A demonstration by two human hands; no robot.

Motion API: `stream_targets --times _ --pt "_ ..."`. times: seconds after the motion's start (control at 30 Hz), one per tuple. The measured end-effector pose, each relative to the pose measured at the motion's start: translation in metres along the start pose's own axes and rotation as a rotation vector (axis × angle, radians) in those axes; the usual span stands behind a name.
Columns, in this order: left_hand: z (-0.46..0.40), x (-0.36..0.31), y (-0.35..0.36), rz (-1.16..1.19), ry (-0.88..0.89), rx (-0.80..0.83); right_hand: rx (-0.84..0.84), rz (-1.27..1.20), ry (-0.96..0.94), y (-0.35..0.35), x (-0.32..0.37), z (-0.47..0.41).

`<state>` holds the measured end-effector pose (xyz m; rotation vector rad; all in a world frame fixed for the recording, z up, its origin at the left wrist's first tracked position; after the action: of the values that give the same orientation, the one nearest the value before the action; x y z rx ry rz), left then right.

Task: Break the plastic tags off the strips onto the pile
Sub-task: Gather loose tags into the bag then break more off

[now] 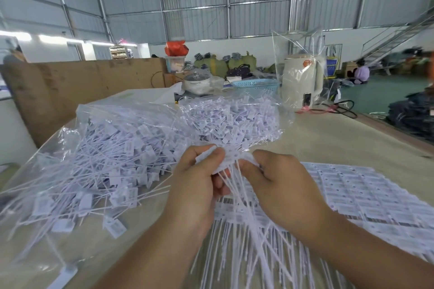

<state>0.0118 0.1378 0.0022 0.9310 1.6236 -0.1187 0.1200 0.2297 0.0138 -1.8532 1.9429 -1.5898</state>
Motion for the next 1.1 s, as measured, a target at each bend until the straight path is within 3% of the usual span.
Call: stream_targets --times 0.3,0.4,0.5,0.6,0.8,0.93,1.1 --pt "-0.004 0.01 -0.009 0.283 -0.187 -0.174 -0.132 -0.19 0.017 -0.002 0.002 -0.001" --pt "-0.024 0.002 -0.035 0.232 -0.109 -0.266 -0.211 -0.254 0.036 -0.02 -0.009 -0.007" --pt "-0.021 0.003 -0.023 -0.138 -0.027 0.019 0.083 -0.274 -0.029 -0.011 -0.01 -0.004" --pt "-0.008 0.01 -0.006 -0.236 -0.04 0.212 0.315 -0.213 -0.091 0.003 -0.006 0.003" --pt "-0.003 -0.001 -0.002 -0.361 0.071 0.315 0.356 0.1 -0.164 0.007 -0.003 0.007" --pt "-0.003 -0.001 -0.004 -0.437 0.079 0.429 0.379 0.065 -0.161 0.008 -0.005 0.006" --pt "-0.008 -0.001 -0.008 -0.504 0.129 0.377 0.388 0.111 -0.155 0.008 -0.005 0.006"
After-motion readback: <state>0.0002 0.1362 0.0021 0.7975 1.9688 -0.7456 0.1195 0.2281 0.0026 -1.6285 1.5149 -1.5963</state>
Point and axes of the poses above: each hand's wrist, its own z-axis away from the middle knuckle, its own y-axis out of the palm, x = y × z, the point moved 4 cm from there along -z, towards the middle knuckle, and after that the axes turned 9 degrees about y, right-handed, at the moved point
